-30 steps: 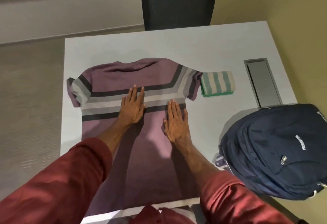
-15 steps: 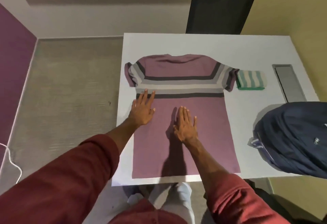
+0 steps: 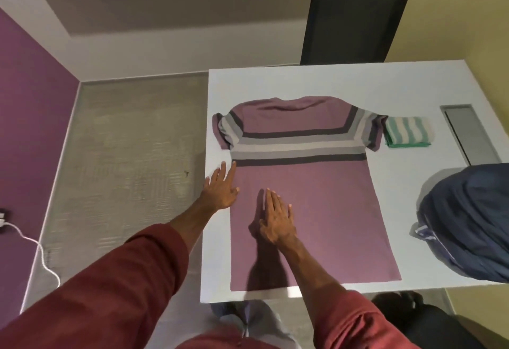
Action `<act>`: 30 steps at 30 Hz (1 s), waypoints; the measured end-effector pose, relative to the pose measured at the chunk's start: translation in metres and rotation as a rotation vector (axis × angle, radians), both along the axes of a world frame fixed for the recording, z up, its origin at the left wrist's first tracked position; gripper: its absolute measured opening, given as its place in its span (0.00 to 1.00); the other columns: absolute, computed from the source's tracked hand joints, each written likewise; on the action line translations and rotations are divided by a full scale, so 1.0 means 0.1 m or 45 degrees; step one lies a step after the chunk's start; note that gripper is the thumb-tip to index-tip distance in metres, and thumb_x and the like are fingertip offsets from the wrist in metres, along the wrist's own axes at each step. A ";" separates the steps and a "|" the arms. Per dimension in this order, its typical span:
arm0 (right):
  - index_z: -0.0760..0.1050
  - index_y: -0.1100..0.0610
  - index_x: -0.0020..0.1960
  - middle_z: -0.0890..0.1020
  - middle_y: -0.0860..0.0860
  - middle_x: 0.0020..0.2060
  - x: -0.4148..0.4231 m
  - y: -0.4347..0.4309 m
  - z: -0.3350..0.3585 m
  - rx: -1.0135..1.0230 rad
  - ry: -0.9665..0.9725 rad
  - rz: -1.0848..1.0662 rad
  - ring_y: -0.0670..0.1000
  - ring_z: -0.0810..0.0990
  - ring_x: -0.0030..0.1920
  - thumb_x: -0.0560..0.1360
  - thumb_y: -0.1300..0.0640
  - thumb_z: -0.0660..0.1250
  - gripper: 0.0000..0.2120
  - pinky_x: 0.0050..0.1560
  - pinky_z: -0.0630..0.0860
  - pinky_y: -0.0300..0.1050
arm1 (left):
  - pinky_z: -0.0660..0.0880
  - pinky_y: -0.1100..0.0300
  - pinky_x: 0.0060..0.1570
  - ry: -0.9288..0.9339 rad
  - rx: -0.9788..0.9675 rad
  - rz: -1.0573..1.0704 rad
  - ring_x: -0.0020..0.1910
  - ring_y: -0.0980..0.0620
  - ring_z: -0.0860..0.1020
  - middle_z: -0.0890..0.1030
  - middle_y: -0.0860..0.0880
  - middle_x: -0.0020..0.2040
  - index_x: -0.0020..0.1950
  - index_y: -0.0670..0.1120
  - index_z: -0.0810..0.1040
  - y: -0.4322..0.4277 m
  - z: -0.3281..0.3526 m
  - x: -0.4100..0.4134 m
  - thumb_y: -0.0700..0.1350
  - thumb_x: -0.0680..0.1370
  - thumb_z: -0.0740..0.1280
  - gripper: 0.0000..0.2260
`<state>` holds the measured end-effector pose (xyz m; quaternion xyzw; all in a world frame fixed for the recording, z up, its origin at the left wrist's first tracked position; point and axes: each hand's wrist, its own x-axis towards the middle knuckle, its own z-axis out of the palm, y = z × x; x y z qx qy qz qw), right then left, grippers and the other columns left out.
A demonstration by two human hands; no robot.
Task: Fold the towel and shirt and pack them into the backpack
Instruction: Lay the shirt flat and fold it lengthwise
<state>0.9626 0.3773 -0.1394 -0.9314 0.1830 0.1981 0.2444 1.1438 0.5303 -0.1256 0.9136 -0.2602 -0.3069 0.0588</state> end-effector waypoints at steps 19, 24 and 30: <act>0.53 0.52 0.87 0.58 0.53 0.86 1.17 0.43 0.11 0.104 -0.159 0.053 0.58 0.57 0.85 0.83 0.50 0.65 0.36 0.83 0.47 0.66 | 0.55 0.36 0.82 -0.078 0.013 -0.118 0.87 0.41 0.48 0.44 0.46 0.89 0.89 0.49 0.44 0.24 0.10 1.24 0.50 0.87 0.61 0.35; 0.63 0.55 0.84 0.60 0.54 0.85 1.67 0.57 0.13 0.065 -0.046 0.119 0.59 0.62 0.83 0.86 0.50 0.61 0.27 0.84 0.55 0.64 | 0.56 0.37 0.82 -0.099 0.018 -0.208 0.87 0.41 0.49 0.45 0.44 0.88 0.89 0.48 0.45 0.21 0.04 1.74 0.48 0.87 0.61 0.35; 0.64 0.59 0.82 0.64 0.58 0.83 2.19 0.65 0.09 0.040 -0.103 0.129 0.61 0.65 0.80 0.84 0.59 0.63 0.27 0.80 0.64 0.63 | 0.57 0.38 0.82 -0.064 -0.003 -0.259 0.87 0.42 0.50 0.45 0.48 0.89 0.89 0.48 0.46 0.10 -0.12 2.31 0.47 0.86 0.62 0.35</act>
